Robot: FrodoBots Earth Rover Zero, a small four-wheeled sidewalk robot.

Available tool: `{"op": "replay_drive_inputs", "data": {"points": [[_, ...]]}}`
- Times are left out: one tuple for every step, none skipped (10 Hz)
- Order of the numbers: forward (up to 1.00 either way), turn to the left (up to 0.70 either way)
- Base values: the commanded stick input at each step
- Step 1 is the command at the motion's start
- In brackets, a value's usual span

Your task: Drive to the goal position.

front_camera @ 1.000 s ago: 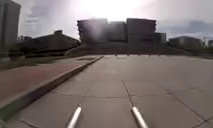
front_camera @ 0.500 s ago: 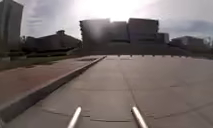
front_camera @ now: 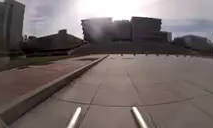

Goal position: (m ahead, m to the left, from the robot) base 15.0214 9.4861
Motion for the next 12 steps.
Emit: {"op": "replay_drive_inputs", "data": {"points": [[1.00,-0.27],[1.00,-0.27],[1.00,-0.27],[1.00,-0.27],[1.00,-0.27],[1.00,-0.27],[1.00,-0.27],[1.00,-0.27],[1.00,-0.27],[1.00,-0.27],[1.00,-0.27],[1.00,-0.16]]}}
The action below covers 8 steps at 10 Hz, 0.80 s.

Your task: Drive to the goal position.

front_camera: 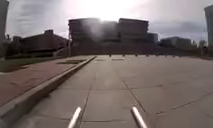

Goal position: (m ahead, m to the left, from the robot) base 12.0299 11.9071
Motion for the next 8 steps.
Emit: {"op": "replay_drive_inputs", "data": {"points": [[1.00,0.00],[1.00,0.00],[1.00,0.00],[1.00,0.00],[1.00,0.00],[1.00,0.00],[1.00,0.00],[1.00,0.00]]}}
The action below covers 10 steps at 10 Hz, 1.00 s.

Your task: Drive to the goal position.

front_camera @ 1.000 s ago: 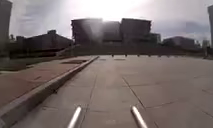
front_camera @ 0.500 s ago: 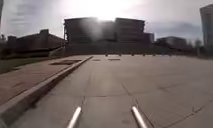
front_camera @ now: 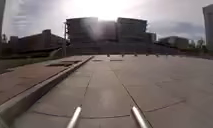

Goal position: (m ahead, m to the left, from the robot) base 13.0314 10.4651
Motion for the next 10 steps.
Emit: {"op": "replay_drive_inputs", "data": {"points": [[1.00,0.00],[1.00,0.00],[1.00,0.00],[1.00,0.00],[1.00,0.00],[1.00,0.00],[1.00,0.00],[1.00,0.00],[1.00,0.00],[1.00,0.00]]}}
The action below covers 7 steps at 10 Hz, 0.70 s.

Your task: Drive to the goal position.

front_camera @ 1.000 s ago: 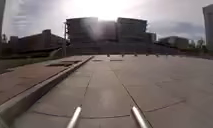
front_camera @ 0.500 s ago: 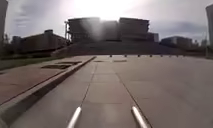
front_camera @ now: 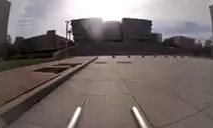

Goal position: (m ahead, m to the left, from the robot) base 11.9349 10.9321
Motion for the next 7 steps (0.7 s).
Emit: {"op": "replay_drive_inputs", "data": {"points": [[1.00,0.00],[1.00,0.00],[1.00,0.00],[1.00,-0.06],[1.00,-0.27],[1.00,-0.27],[1.00,-0.27]]}}
